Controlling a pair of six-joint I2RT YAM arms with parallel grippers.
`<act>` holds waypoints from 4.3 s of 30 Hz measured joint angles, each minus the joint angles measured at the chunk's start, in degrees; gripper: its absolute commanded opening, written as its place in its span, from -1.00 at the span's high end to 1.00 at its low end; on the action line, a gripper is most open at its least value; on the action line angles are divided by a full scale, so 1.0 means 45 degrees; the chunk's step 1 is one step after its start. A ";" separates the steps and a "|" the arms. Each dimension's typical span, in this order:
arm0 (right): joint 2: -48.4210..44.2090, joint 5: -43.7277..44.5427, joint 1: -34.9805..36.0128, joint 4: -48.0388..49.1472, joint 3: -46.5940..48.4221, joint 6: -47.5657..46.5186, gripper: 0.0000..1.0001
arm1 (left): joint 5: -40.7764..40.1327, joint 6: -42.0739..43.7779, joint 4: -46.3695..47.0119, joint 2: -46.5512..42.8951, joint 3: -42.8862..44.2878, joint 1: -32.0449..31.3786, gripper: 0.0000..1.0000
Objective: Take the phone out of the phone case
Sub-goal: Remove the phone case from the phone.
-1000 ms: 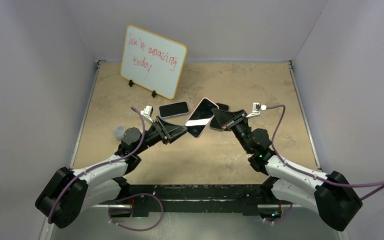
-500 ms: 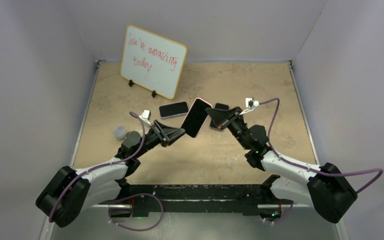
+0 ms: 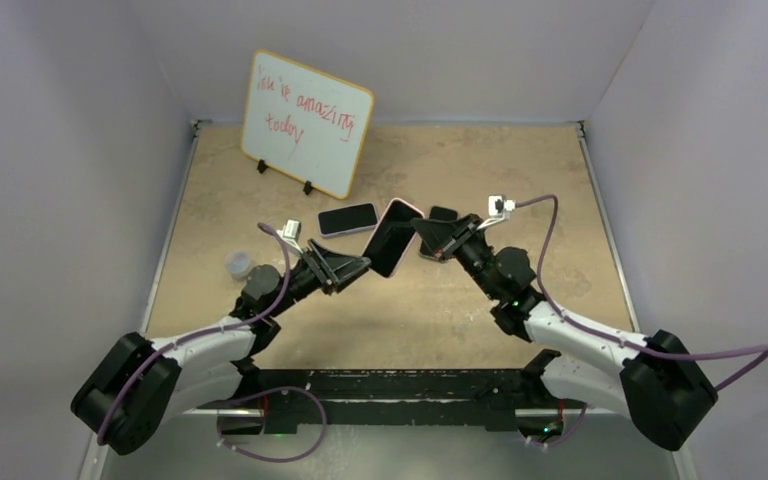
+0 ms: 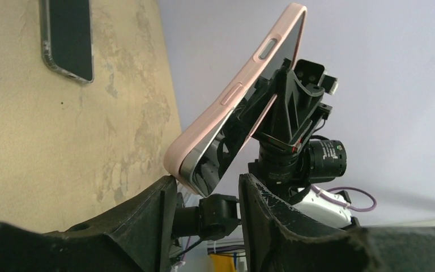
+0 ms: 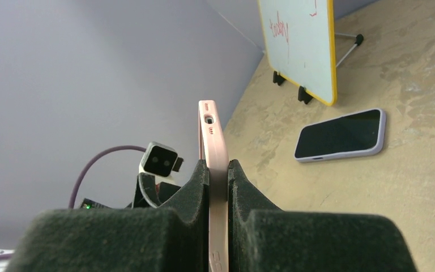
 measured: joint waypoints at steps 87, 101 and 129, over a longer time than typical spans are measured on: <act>-0.2929 0.1316 0.0044 -0.0651 -0.1239 0.3716 1.00 | 0.2283 0.3327 0.1661 -0.0651 0.0189 0.0209 0.34; -0.2934 0.1282 0.0034 -0.0622 -0.1287 0.3803 1.00 | 0.2297 0.3211 0.1880 -0.0554 0.0189 0.0209 0.43; -0.3143 0.1287 0.0015 -0.0738 -0.1297 0.3861 1.00 | 0.2273 0.3211 0.2055 -0.0364 -0.0146 0.0209 0.50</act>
